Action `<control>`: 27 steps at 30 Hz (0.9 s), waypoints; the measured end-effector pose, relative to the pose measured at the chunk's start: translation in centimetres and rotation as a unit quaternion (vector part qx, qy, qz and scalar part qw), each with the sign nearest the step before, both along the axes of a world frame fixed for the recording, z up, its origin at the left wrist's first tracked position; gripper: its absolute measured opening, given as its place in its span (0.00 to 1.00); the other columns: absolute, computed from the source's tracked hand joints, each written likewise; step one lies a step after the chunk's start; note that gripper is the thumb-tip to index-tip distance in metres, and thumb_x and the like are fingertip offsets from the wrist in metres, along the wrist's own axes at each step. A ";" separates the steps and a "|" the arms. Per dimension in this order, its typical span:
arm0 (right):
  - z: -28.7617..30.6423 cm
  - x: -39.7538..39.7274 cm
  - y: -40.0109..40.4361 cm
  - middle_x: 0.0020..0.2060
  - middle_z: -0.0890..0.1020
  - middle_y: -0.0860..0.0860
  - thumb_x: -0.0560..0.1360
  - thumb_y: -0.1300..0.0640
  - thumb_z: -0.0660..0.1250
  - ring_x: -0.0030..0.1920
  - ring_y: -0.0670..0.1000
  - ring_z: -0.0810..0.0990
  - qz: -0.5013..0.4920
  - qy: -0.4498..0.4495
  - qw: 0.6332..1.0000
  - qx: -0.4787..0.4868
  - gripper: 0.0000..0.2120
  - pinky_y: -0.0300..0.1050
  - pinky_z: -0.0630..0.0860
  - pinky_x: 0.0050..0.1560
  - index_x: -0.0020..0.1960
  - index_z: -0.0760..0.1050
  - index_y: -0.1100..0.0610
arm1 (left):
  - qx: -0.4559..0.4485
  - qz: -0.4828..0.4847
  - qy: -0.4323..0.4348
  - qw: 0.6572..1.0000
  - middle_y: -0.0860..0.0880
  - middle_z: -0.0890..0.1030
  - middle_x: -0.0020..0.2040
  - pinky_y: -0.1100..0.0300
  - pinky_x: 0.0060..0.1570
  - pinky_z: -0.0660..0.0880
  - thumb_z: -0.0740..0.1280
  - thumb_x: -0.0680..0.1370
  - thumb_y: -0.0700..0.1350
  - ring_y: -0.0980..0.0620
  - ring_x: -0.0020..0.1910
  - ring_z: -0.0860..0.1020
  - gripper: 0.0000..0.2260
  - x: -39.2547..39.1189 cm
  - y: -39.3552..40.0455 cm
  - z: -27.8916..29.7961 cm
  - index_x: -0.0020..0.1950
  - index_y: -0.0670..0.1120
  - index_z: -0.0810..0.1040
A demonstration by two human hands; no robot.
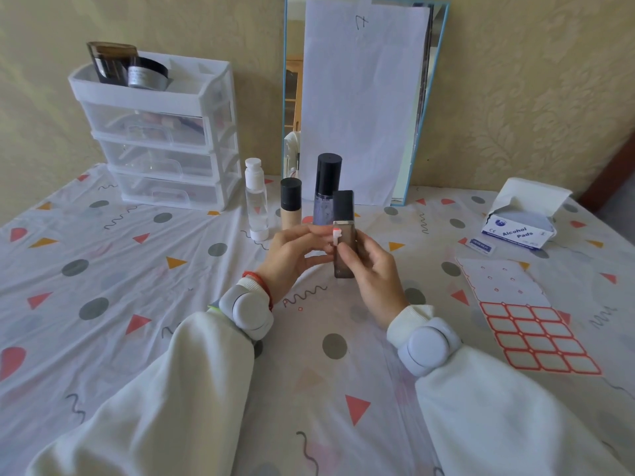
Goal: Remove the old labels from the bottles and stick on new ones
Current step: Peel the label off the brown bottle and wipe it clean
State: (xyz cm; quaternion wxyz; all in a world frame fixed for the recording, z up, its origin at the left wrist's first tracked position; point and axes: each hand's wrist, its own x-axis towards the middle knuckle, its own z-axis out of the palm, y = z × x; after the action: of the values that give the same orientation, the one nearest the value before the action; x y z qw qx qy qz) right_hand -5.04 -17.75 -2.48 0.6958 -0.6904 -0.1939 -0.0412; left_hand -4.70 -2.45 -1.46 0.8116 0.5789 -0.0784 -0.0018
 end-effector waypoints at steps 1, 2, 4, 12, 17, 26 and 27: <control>0.1 0.0 0.0 0.49 0.85 0.43 0.80 0.58 0.63 0.52 0.43 0.82 0.004 0.017 1.000 0.008 0.09 0.36 0.76 0.52 0.57 0.77 0.48 | 0.016 -0.002 -0.015 1.000 0.41 0.79 0.47 0.51 0.51 0.78 0.66 0.69 0.36 0.45 0.47 0.79 0.11 0.0 -0.1 -0.1 0.49 0.40 0.82; 0.2 0.0 0.0 0.50 0.85 0.44 0.80 0.57 0.62 0.53 0.44 0.82 0.008 0.031 0.999 0.012 0.09 0.39 0.77 0.54 0.57 0.77 0.49 | 0.029 -0.001 -0.023 0.999 0.41 0.79 0.48 0.50 0.51 0.78 0.67 0.69 0.35 0.45 0.48 0.80 0.13 0.0 -0.1 -0.1 0.52 0.39 0.80; 0.3 0.0 -0.1 0.54 0.84 0.49 0.81 0.56 0.60 0.57 0.49 0.81 0.018 0.049 0.999 0.014 0.10 0.49 0.76 0.60 0.60 0.77 0.54 | 0.056 0.002 -0.028 0.998 0.42 0.79 0.48 0.52 0.49 0.77 0.69 0.69 0.36 0.45 0.48 0.80 0.14 -0.1 -0.1 0.0 0.54 0.39 0.80; 0.7 0.2 -0.6 0.58 0.82 0.54 0.82 0.51 0.58 0.60 0.52 0.80 0.044 0.108 0.993 0.035 0.15 0.55 0.73 0.65 0.65 0.75 0.54 | 0.111 -0.056 0.002 0.992 0.36 0.81 0.54 0.50 0.49 0.80 0.74 0.71 0.38 0.40 0.51 0.82 0.23 -0.8 -0.7 0.2 0.63 0.43 0.72; 0.6 0.1 -0.3 0.59 0.82 0.52 0.83 0.50 0.53 0.62 0.51 0.78 0.053 0.101 0.993 0.018 0.17 0.52 0.72 0.66 0.65 0.75 0.54 | 0.095 -0.039 -0.023 0.994 0.36 0.83 0.47 0.52 0.45 0.80 0.70 0.72 0.31 0.38 0.47 0.83 0.18 -1.0 -0.7 0.3 0.59 0.39 0.70; 1.3 0.0 -0.4 0.49 0.85 0.51 0.75 0.50 0.66 0.50 0.49 0.83 -0.061 0.081 0.995 0.013 0.16 0.44 0.80 0.51 0.59 0.79 0.56 | 0.175 0.010 -0.043 0.984 0.43 0.79 0.45 0.55 0.43 0.81 0.76 0.68 0.33 0.45 0.43 0.83 0.17 -0.6 -0.8 -0.1 0.56 0.39 0.79; 1.3 0.0 -0.5 0.47 0.85 0.49 0.73 0.50 0.67 0.49 0.47 0.83 -0.073 0.077 0.994 0.010 0.15 0.43 0.80 0.49 0.58 0.80 0.54 | 0.181 0.015 -0.044 0.982 0.43 0.78 0.44 0.55 0.43 0.81 0.76 0.68 0.33 0.45 0.42 0.83 0.17 -0.5 -0.9 -0.2 0.55 0.39 0.80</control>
State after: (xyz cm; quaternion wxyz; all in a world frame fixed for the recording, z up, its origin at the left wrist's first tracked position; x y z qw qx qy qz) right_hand -5.09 -18.23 -1.15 0.7105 -0.6969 -0.0886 -0.0405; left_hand -5.18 -3.34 -1.68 0.6892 0.7167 -0.1039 0.0215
